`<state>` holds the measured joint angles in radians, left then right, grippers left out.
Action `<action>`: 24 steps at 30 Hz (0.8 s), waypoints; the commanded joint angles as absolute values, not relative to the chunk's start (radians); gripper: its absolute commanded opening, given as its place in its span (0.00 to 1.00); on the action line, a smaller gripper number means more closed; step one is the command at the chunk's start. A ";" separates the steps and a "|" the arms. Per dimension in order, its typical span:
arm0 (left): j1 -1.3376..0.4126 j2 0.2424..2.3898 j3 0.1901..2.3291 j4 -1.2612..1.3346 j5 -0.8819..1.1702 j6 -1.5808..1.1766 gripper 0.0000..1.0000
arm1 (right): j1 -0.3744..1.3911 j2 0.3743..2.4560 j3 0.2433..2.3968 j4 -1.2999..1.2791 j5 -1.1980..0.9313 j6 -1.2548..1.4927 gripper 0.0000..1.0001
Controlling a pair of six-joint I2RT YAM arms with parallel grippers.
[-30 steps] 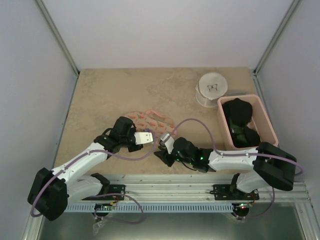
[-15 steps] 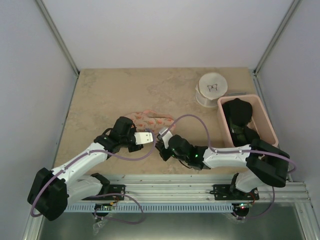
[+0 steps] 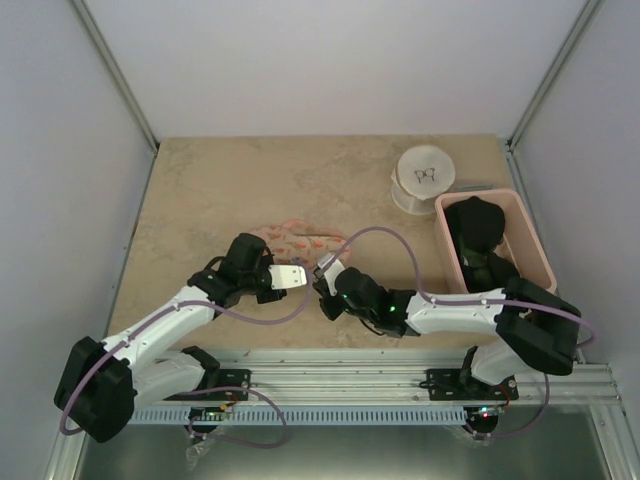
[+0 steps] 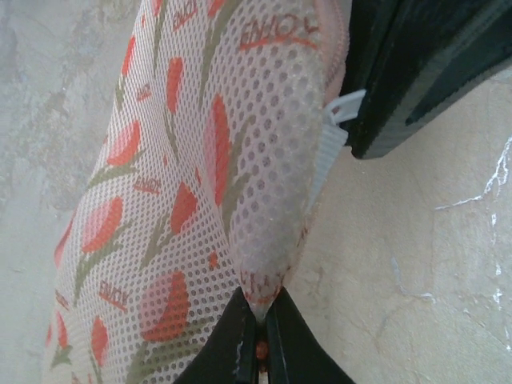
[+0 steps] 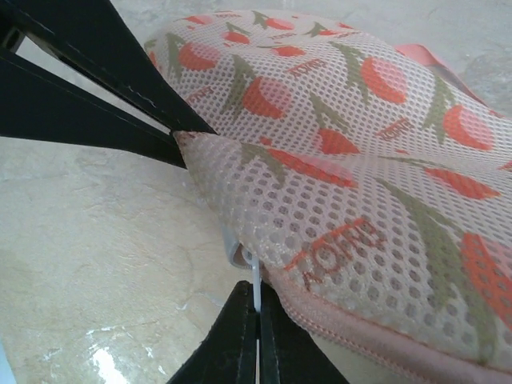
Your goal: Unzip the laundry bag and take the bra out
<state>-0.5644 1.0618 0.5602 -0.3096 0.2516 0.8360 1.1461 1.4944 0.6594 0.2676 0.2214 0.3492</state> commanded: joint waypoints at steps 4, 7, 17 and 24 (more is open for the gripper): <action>-0.569 1.028 0.542 -0.295 0.199 0.958 0.00 | 1.078 1.391 0.624 0.175 0.159 0.286 0.00; -0.569 1.021 0.534 -0.315 0.204 0.971 0.00 | 1.027 1.358 0.586 0.149 0.106 0.279 0.00; -0.550 1.002 0.493 -0.295 0.188 0.987 0.00 | 0.904 1.298 0.540 0.107 -0.107 0.163 0.00; -0.336 0.999 0.505 -0.310 0.331 1.079 0.41 | 0.914 1.358 0.558 0.196 -0.290 0.137 0.01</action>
